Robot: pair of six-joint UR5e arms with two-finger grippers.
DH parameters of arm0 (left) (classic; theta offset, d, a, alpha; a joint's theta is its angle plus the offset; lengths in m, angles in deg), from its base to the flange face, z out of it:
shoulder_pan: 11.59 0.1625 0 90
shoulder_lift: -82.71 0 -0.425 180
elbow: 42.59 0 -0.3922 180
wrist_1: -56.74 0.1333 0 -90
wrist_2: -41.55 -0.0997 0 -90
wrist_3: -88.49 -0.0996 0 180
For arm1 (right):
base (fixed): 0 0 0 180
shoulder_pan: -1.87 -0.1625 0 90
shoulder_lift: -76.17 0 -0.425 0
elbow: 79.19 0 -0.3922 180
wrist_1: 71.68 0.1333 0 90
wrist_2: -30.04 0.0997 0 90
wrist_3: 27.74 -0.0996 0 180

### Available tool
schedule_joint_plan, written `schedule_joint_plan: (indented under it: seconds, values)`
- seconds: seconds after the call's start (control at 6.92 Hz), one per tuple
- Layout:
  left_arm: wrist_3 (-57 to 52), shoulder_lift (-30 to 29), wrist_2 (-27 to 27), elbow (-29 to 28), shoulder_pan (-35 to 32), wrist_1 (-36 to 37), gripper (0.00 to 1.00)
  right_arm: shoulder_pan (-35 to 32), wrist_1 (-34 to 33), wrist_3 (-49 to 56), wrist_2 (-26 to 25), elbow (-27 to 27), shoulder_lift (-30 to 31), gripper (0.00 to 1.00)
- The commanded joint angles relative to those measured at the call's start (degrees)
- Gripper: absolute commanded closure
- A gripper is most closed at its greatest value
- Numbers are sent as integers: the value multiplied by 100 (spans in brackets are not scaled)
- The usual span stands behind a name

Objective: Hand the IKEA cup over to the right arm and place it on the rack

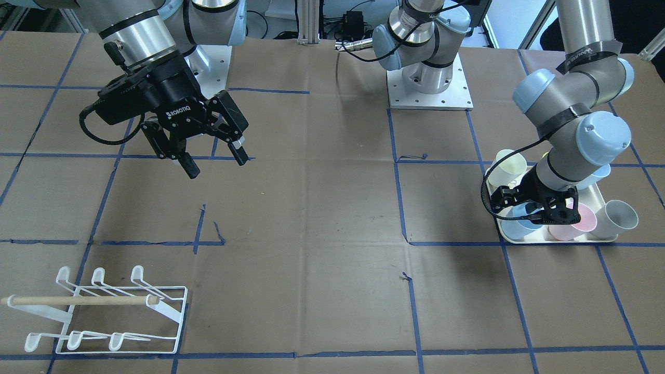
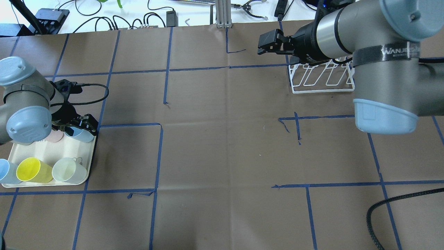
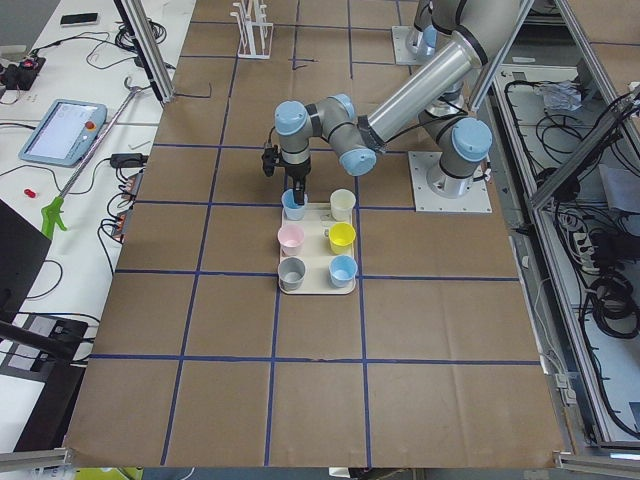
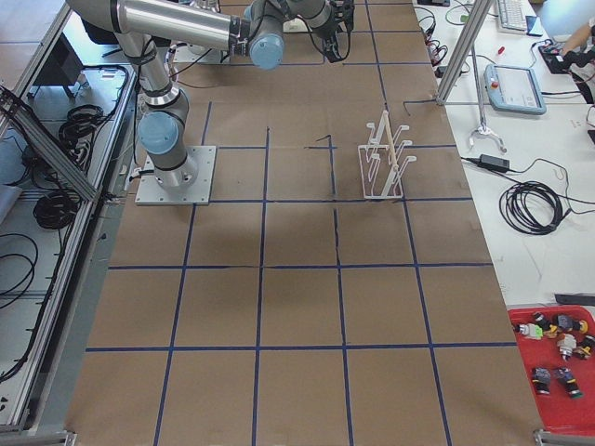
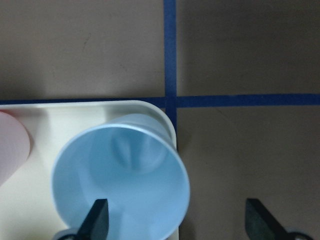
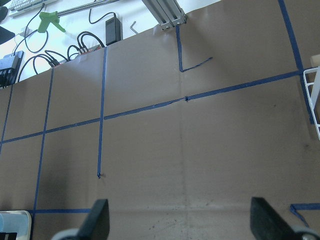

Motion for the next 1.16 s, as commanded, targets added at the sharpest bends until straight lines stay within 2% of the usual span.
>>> schedule_joint_plan:
  seconds: [0.0,0.14,0.29,0.43,0.58,0.72,1.01]
  values:
    - [24,33,-5,-43,0,-26,75,0,-9,-16,2,-17,0,0]
    - [15,77,21,-61,0,-69,95,0,-18,-16,2,-17,0,0]
    - [6,78,47,-156,0,-96,100,0,-288,-77,11,-43,-8,0]
    - [6,104,56,-279,9,-148,100,0,-847,-687,20,-296,9,0]
    - [6,165,56,-533,0,-471,100,0,-1854,-1537,263,-681,26,0]
    - [6,296,65,-1005,-9,-1214,100,0,-2856,-2277,483,-1016,27,0]
    - [50,281,231,-2374,-70,-2831,100,0,-3864,-3797,722,-1335,53,0]
